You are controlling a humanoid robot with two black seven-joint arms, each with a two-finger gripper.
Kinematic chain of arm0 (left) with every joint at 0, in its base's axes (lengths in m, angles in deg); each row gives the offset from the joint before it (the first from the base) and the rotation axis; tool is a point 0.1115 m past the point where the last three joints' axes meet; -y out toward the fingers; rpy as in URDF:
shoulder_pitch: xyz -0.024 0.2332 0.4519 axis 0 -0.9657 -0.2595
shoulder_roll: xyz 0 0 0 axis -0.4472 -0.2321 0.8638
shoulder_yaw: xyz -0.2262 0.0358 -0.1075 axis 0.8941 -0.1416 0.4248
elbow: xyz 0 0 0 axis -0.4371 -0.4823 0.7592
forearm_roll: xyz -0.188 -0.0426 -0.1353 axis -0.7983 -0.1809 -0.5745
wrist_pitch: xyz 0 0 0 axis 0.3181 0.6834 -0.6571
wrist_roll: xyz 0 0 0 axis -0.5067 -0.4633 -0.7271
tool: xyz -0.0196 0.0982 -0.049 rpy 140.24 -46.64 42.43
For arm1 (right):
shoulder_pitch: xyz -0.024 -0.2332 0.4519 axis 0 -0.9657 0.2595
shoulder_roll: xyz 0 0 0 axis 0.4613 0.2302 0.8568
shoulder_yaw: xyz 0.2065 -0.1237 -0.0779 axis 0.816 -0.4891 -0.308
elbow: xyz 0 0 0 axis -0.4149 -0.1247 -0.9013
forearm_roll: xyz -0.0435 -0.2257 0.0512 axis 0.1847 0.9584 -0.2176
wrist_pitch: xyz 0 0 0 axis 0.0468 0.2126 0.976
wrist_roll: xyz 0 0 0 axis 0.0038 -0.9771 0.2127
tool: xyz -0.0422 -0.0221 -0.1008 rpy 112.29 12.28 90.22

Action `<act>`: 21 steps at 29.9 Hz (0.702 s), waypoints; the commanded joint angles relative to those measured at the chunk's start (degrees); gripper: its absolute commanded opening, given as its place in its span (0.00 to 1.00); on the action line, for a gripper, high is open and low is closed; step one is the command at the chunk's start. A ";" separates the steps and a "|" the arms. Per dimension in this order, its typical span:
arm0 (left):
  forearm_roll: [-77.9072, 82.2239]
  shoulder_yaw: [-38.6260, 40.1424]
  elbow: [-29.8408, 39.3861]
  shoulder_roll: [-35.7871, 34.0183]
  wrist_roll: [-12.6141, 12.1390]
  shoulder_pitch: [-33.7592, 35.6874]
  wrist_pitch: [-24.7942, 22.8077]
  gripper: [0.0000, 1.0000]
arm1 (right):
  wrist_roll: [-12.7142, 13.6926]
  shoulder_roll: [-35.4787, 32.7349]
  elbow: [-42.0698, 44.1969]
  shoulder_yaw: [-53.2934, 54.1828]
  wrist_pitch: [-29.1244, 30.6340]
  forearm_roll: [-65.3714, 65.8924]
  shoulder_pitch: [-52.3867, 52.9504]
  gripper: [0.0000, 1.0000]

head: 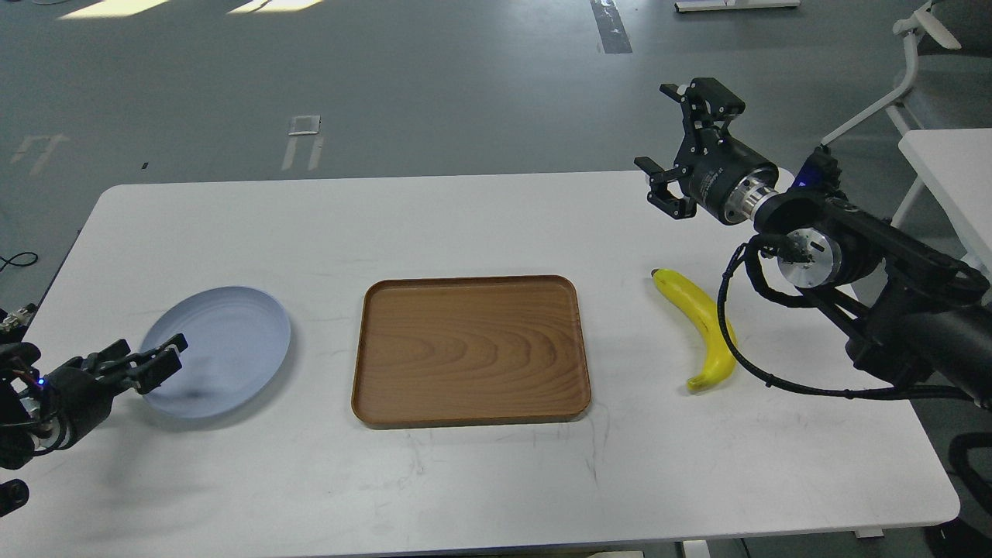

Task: Place banana on plate with both arms
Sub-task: 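Lower the left gripper to the rim of the pale blue plate, then grasp the plate rim with the left gripper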

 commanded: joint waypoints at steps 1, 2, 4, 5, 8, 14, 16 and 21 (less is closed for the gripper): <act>0.00 -0.05 -0.60 0.06 0.03 -0.30 0.00 0.96 | 0.00 0.08 0.00 -0.50 0.03 0.00 -0.01 1.00; 0.00 -0.05 -0.87 0.06 0.03 -0.30 0.00 0.96 | 0.00 0.08 0.00 -0.94 0.03 0.00 -0.01 1.00; 0.00 -0.05 -1.22 0.06 0.03 -0.30 0.09 0.96 | 0.00 0.08 0.00 -1.12 -0.06 0.09 0.08 1.00; 0.00 -0.05 -1.31 0.15 0.03 -0.30 0.09 0.96 | 0.00 0.00 0.00 -1.12 0.03 0.09 0.08 1.00; 0.00 -0.05 -1.31 0.15 0.03 -0.39 0.00 0.94 | 0.00 0.00 0.00 -1.12 -0.06 0.09 0.08 1.00; 0.00 -0.14 -1.83 0.85 0.03 -1.44 -0.44 0.43 | 0.00 0.00 0.00 -1.21 -0.06 0.09 0.17 1.00; 0.00 -0.23 -2.01 0.85 0.03 -1.53 -0.52 0.33 | 0.00 -0.27 -0.09 -1.21 -0.06 0.09 0.08 1.00; 0.00 -0.40 -2.10 0.77 0.03 -1.62 -0.61 0.17 | 0.00 -1.23 -0.27 -1.21 -0.06 0.09 0.08 1.00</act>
